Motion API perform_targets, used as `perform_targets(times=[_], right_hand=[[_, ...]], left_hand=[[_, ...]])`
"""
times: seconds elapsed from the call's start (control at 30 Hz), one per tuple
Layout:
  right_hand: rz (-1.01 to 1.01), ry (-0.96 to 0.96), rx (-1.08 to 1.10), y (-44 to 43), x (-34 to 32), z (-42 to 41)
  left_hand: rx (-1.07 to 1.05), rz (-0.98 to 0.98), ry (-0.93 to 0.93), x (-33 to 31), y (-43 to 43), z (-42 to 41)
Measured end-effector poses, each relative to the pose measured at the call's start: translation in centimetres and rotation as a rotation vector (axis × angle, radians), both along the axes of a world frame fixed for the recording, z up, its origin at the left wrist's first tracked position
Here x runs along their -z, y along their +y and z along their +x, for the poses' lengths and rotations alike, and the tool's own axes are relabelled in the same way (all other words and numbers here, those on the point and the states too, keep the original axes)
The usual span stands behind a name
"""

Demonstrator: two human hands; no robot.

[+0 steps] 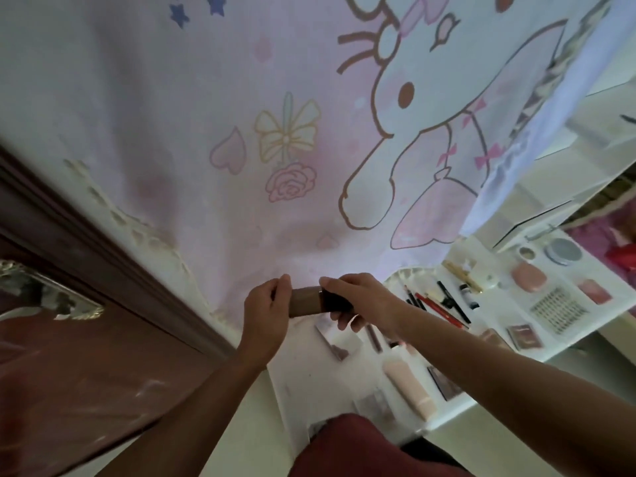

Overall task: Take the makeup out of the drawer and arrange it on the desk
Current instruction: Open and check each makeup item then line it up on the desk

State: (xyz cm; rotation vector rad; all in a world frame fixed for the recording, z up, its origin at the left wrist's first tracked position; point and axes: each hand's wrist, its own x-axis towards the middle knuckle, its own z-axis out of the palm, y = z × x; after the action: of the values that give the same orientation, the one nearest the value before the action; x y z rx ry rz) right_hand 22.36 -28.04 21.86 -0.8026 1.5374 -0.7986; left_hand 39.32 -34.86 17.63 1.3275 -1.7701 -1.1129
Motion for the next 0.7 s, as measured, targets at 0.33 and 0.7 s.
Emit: perform_targets(times=[0.33, 0.7], right_hand=[[-0.223, 0.22, -0.389, -1.5, -1.2, 0.2], [-0.321, 0.18, -0.342, -1.7, -0.3, 1.7]], left_hand=[[-0.022, 0.006, -0.069, -2.2, -1.6, 1.7], [-0.082, 0.04, -0.018, -2.4, -2.0, 2.8]])
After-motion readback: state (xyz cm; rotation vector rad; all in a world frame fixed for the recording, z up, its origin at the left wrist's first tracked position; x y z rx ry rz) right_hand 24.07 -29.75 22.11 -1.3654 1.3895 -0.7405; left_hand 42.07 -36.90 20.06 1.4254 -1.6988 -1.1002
